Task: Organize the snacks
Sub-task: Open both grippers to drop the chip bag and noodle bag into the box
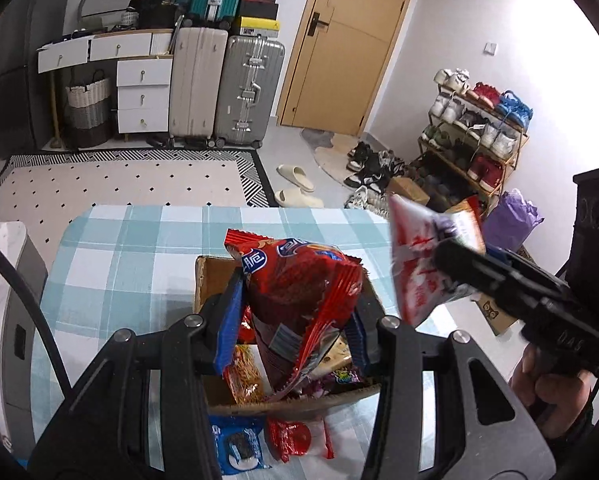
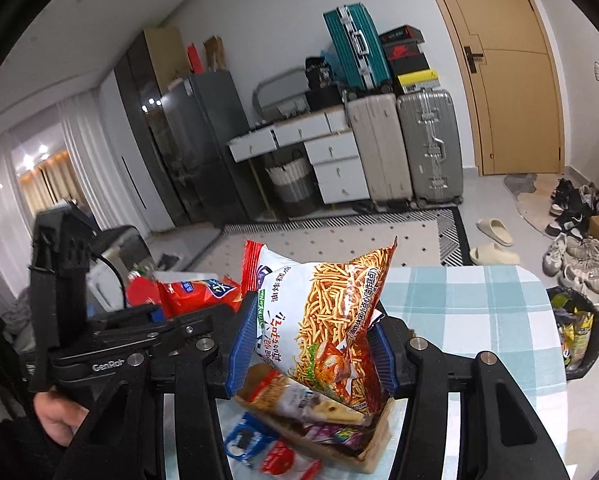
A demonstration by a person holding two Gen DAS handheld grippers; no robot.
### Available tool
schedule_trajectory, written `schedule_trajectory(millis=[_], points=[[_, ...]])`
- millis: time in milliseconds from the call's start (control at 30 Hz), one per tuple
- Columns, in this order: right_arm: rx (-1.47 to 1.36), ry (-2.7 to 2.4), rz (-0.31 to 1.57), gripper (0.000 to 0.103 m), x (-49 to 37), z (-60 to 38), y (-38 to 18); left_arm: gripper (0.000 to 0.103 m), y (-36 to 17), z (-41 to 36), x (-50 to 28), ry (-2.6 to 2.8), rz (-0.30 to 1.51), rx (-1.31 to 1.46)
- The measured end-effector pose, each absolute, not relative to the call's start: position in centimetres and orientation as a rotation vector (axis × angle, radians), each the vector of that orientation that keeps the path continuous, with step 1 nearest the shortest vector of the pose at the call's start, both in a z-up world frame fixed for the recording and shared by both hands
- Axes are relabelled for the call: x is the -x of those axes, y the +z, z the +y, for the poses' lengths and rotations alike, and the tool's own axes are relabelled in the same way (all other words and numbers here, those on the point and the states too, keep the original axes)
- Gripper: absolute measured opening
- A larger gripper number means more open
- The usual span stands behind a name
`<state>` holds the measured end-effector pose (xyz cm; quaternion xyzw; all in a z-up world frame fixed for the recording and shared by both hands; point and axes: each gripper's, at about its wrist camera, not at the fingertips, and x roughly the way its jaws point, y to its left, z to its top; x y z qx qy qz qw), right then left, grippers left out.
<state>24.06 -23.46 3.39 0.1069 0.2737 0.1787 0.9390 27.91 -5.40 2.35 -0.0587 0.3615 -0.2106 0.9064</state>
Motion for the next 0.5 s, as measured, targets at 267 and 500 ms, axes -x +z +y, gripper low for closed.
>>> schedule_trajectory(millis=[267, 500], points=[[-0.148, 0.321, 0.663, 0.052, -28.4, -22.3, -0.3, 0.042, -0.9, -7.1, -32.6, -0.423, 0.844, 0.131], [-0.119, 0.309, 0.716, 0.053, -30.3, -21.8, -3.0, 0.042, -4.1, -7.2, -34.2, -0.408, 0.909, 0.114]])
